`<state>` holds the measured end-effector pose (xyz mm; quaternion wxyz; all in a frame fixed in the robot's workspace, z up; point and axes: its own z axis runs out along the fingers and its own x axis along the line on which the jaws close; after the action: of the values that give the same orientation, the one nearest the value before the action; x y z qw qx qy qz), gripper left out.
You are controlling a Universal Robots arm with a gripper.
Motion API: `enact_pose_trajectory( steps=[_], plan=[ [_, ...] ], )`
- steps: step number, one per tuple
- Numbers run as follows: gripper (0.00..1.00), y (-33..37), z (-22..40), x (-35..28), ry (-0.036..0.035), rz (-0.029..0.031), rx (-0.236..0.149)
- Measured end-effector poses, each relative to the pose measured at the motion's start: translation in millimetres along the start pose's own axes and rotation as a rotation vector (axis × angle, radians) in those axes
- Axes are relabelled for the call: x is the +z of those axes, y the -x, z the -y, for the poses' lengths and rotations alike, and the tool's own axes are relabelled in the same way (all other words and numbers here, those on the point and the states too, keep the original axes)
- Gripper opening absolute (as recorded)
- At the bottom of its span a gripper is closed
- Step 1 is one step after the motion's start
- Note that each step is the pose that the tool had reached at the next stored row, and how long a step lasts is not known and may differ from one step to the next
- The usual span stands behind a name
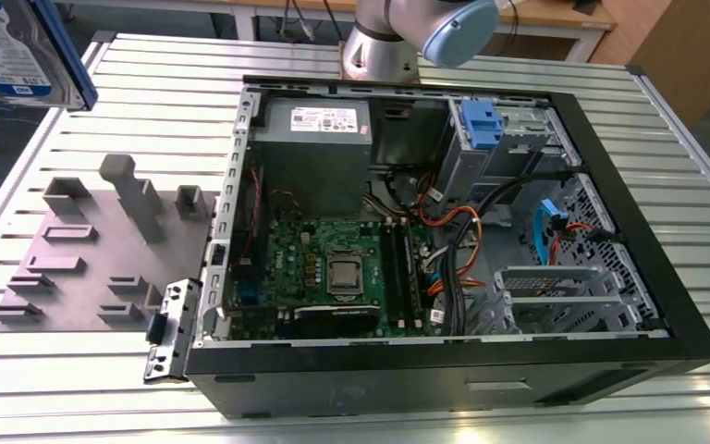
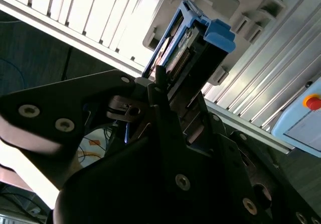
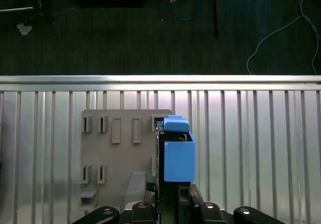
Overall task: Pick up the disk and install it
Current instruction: 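Pick up the disk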
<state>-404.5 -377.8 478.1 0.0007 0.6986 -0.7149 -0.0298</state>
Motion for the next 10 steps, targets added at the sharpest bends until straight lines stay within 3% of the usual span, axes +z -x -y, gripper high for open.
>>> enact_pose_trajectory(
  steps=[5, 10],
  plan=[
    [0.35, 0.2, -0.2, -4.4, 0.0, 0.0, 0.0],
    [0.35, 0.5, -0.5, -12.7, 0.0, 0.0, 0.0]
  ],
)
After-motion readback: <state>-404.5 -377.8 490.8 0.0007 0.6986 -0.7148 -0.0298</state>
